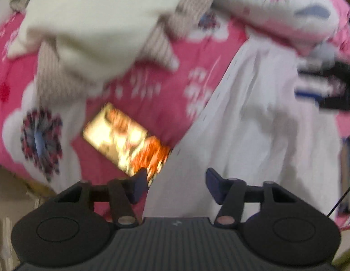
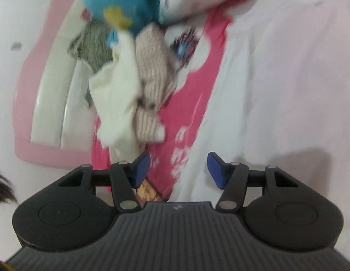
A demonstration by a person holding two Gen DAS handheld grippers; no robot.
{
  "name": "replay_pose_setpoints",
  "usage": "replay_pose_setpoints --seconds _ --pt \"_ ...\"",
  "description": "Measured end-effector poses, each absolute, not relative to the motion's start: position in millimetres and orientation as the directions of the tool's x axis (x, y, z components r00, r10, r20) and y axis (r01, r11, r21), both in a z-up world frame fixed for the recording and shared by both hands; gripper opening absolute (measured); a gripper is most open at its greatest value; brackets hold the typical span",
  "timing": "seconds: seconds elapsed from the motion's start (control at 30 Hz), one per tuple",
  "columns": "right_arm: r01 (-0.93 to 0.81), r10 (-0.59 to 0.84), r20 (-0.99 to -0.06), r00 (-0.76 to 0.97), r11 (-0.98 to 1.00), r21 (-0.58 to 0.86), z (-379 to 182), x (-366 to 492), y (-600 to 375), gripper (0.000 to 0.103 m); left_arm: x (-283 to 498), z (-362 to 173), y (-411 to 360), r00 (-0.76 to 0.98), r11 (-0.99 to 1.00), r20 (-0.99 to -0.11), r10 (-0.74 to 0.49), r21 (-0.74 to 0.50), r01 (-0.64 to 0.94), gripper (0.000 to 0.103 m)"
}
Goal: Fold clothes
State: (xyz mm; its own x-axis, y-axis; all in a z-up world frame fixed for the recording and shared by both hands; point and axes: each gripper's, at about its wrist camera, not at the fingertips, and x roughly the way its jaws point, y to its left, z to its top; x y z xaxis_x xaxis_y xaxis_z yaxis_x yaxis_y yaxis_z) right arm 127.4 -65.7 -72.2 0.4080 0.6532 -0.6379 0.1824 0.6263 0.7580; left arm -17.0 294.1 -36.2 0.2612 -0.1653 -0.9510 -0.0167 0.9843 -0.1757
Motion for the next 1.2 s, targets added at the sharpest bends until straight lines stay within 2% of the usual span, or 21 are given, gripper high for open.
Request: replay_pose_setpoints --seconds 0.07,0.27,0.47,0.6,0.63,0.7,0.77,0.83,1.03,1.2 --pt "0.194 0.651 -0.67 0.358 0.649 0.735 -77 141 -47 0.054 -31 -59 293 0.251 0.987 -0.957 -0.143 -0.157 -0.037 0.048" --pt "0.228 0.626 -0.749 0.218 0.713 0.663 -106 192 -5 0.055 -54 -109 306 0.238 0.982 -0.964 -0.119 -0.15 -0.117 0.047" --pt "0.18 0.582 -0.794 0.174 0.774 0.607 -110 208 15 0.055 -64 -132 307 0.244 0.982 -0.959 -0.144 -0.168 -0.081 0.047" --pt "0.231 0.541 -0.825 0.161 0.792 0.565 -121 213 18 0.055 -69 -135 304 0.273 0.985 -0.952 -0.14 -0.161 -0.055 0.047" --pt "0.245 0.531 -0.832 0.158 0.796 0.554 -124 215 19 0.056 -71 -135 305 0.282 0.985 -0.949 -0.142 -0.164 -0.055 0.045" --pt "0.268 0.512 -0.846 0.148 0.802 0.533 -129 217 21 0.056 -76 -134 305 0.299 0.984 -0.943 -0.146 -0.17 -0.054 0.033" --pt "0.28 0.497 -0.857 0.138 0.81 0.515 -133 220 22 0.056 -82 -131 305 0.314 0.983 -0.938 -0.15 -0.175 -0.053 0.015" --pt "0.289 0.482 -0.865 0.14 0.815 0.502 -135 223 22 0.056 -86 -127 304 0.329 0.984 -0.933 -0.143 -0.169 -0.052 0.004" --pt "0.313 0.434 -0.893 0.117 0.837 0.448 -141 233 23 0.056 -98 -87 301 0.403 0.971 -0.896 -0.186 -0.229 -0.062 0.002" --pt "0.283 0.405 -0.911 0.082 0.867 0.411 -148 241 28 0.056 -108 -39 283 0.475 0.955 -0.84 -0.263 -0.297 0.004 0.001"
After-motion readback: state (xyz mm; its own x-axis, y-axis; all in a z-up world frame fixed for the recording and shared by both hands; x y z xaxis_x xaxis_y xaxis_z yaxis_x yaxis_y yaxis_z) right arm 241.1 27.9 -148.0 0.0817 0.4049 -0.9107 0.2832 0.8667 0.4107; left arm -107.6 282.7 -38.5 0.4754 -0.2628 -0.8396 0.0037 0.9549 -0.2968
